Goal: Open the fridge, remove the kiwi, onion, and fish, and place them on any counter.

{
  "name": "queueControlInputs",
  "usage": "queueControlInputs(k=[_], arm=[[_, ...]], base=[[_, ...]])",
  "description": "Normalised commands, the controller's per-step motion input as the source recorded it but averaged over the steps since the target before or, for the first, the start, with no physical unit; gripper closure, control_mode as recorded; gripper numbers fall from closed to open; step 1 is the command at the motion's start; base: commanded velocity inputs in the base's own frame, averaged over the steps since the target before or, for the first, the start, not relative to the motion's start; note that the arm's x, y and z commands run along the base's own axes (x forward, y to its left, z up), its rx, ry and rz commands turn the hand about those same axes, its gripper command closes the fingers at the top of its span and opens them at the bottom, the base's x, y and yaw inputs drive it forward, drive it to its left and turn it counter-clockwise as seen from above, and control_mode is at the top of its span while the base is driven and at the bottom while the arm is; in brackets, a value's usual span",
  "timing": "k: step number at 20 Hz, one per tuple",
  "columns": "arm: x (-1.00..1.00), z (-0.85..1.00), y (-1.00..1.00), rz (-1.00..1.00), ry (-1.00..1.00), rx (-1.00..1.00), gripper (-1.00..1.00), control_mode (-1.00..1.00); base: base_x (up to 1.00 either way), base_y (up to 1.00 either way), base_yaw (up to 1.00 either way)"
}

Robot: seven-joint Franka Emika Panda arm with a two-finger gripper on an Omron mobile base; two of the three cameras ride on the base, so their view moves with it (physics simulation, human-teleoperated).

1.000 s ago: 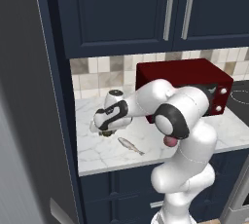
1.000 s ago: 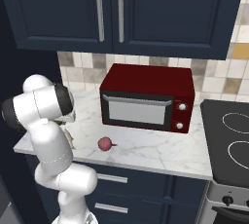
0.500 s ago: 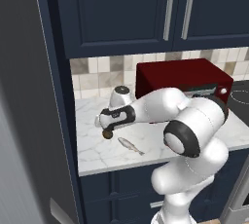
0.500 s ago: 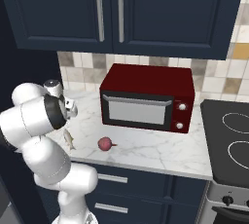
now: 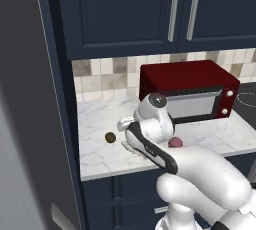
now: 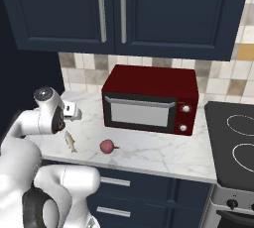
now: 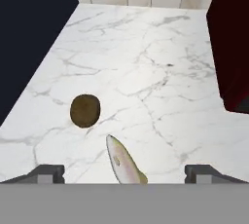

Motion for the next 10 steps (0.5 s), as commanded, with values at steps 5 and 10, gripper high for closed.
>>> queueControlInputs(k=[5,10], arm=[[-1.0,1.0,-0.54,0.0,-0.14,0.0,-1.0,-1.0],[-0.99,1.0,-0.45,0.0,-0.08,0.0,-1.0,-1.0]], base=[[0.0,0.0,0.0],[0.0,0.0,0.0]])
